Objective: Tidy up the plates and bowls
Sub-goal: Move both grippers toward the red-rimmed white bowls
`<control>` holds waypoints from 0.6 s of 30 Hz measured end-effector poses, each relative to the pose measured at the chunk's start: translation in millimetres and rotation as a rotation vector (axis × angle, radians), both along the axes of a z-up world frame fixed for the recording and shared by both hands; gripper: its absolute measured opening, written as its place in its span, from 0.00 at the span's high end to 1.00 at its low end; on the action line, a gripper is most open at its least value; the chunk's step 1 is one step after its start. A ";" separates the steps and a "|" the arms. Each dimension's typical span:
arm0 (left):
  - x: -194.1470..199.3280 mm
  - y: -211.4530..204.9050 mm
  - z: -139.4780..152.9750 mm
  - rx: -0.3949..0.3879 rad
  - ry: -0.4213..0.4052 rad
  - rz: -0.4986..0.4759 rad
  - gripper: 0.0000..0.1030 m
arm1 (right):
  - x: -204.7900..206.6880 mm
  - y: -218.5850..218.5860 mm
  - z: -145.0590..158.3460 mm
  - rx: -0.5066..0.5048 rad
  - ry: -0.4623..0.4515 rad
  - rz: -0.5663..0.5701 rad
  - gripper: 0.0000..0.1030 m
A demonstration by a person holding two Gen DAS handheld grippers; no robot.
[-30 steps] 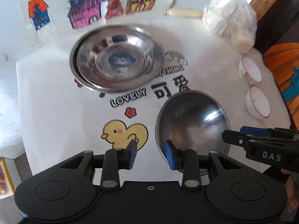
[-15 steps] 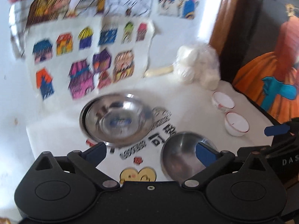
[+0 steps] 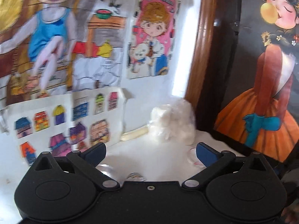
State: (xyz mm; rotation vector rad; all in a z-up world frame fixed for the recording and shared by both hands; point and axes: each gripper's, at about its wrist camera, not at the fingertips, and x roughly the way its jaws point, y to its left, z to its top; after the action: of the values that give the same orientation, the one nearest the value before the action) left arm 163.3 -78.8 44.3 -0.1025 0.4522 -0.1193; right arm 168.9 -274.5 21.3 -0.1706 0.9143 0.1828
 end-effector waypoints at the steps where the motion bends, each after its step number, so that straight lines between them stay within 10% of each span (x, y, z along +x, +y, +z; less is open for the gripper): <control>1: 7.8 -7.4 0.3 -0.014 0.022 0.005 0.01 | 3.8 -6.2 -2.6 0.002 0.002 -0.006 0.00; 18: 137.7 -111.8 -99.0 -0.216 0.704 0.204 0.05 | 144.9 -111.6 -54.0 0.048 0.161 0.080 0.00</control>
State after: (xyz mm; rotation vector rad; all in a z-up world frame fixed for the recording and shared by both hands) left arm 301.0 -190.6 -54.6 -0.4078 1.1274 0.0757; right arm 313.9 -386.1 -32.7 -0.1500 1.0626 0.2956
